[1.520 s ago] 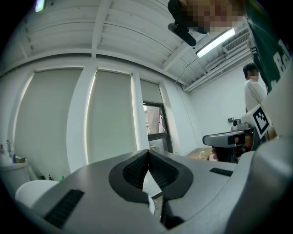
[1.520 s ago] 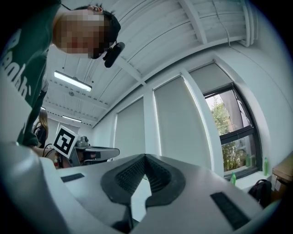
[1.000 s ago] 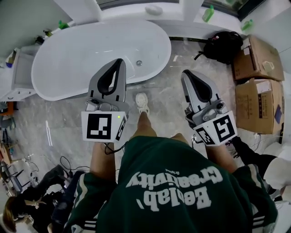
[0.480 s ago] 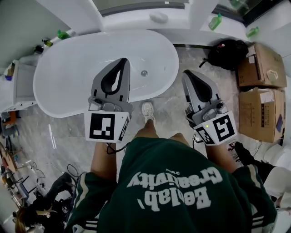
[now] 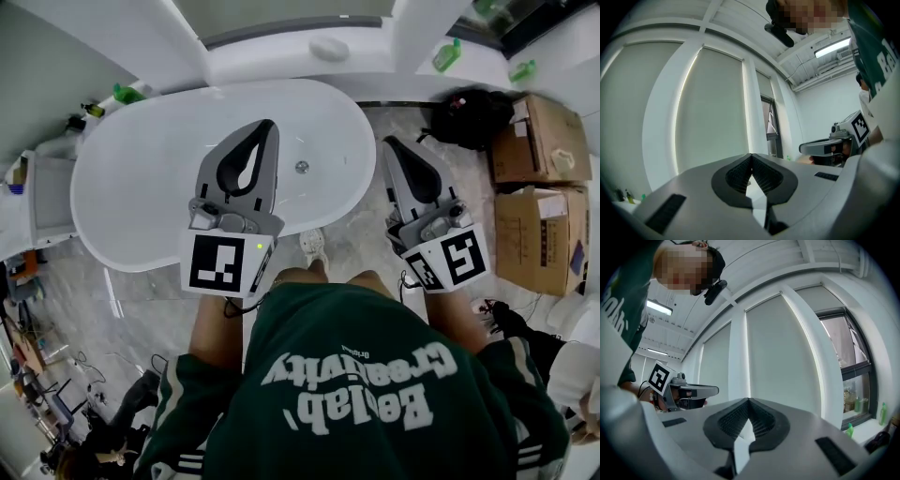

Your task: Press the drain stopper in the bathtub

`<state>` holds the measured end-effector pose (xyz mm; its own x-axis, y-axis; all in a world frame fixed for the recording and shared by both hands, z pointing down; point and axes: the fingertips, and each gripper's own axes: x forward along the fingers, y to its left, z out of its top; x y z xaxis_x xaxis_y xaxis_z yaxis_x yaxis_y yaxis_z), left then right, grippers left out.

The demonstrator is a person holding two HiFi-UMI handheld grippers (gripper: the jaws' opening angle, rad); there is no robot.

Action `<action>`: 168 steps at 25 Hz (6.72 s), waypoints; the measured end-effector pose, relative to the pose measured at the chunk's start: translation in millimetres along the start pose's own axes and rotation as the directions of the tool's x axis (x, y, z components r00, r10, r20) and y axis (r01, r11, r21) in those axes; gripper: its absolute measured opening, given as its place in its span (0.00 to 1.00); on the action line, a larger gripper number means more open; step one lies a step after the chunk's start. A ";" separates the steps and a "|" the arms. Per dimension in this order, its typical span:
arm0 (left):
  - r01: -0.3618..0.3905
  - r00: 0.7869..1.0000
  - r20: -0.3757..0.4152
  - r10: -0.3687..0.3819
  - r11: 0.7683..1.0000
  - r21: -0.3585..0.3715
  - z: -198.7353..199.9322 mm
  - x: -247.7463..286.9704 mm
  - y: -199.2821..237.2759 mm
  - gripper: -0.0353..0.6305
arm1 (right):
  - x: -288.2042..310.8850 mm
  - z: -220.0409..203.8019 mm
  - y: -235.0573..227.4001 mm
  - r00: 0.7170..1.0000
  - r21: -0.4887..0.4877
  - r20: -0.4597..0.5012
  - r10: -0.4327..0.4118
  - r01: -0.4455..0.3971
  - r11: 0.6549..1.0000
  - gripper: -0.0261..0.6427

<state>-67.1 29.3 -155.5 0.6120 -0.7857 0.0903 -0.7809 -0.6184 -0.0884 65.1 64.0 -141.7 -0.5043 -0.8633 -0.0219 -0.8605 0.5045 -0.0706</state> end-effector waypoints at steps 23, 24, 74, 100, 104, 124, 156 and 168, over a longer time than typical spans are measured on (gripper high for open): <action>0.032 0.999 -0.041 -0.033 0.999 -0.031 -31.7 37.7 7.0 0.06 | 33.3 -24.8 -13.8 0.997 0.059 -0.070 -0.010 0.014 0.998 0.06; 0.028 0.998 -0.048 -0.030 0.999 -0.041 -33.5 37.2 8.5 0.06 | 38.4 -27.4 -12.6 0.997 0.063 -0.075 0.001 0.004 0.998 0.06; 0.100 0.849 -0.505 -0.154 0.986 -0.132 -507.7 128.8 12.0 0.06 | 145.8 -426.1 -48.2 0.952 0.169 -0.271 0.140 -0.096 0.981 0.06; 0.173 0.671 -0.712 -0.205 0.978 -0.119 -764.6 151.1 -11.8 0.06 | 163.8 -582.4 -57.2 0.922 0.197 -0.328 0.208 -0.148 0.969 0.06; 0.154 0.649 -0.737 -0.188 0.981 -0.115 -791.4 159.7 -6.6 0.06 | 164.3 -593.0 -57.9 0.918 0.187 -0.341 0.204 -0.147 0.971 0.06; 0.198 0.492 -0.839 -0.232 0.969 -0.152 -910.2 155.4 -27.9 0.06 | 199.2 -627.5 -48.9 0.863 0.097 -0.447 0.236 -0.216 0.972 0.06; 0.181 0.249 -0.935 -0.252 0.961 -0.210 -972.3 155.8 -32.4 0.06 | 217.3 -660.6 -70.7 0.880 0.190 -0.451 0.150 -0.070 0.979 0.06; 0.114 0.279 -0.942 -0.187 0.980 -0.161 -973.1 158.9 -29.5 0.06 | 217.5 -660.8 -71.0 0.881 0.232 -0.445 0.158 -0.057 0.971 0.06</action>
<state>-68.7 -61.3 826.8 0.1990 -0.0880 0.9760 -0.7158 -0.6933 0.0834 -31.1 -148.4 517.5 -0.6126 -0.6736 0.4136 -0.7902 0.5350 -0.2990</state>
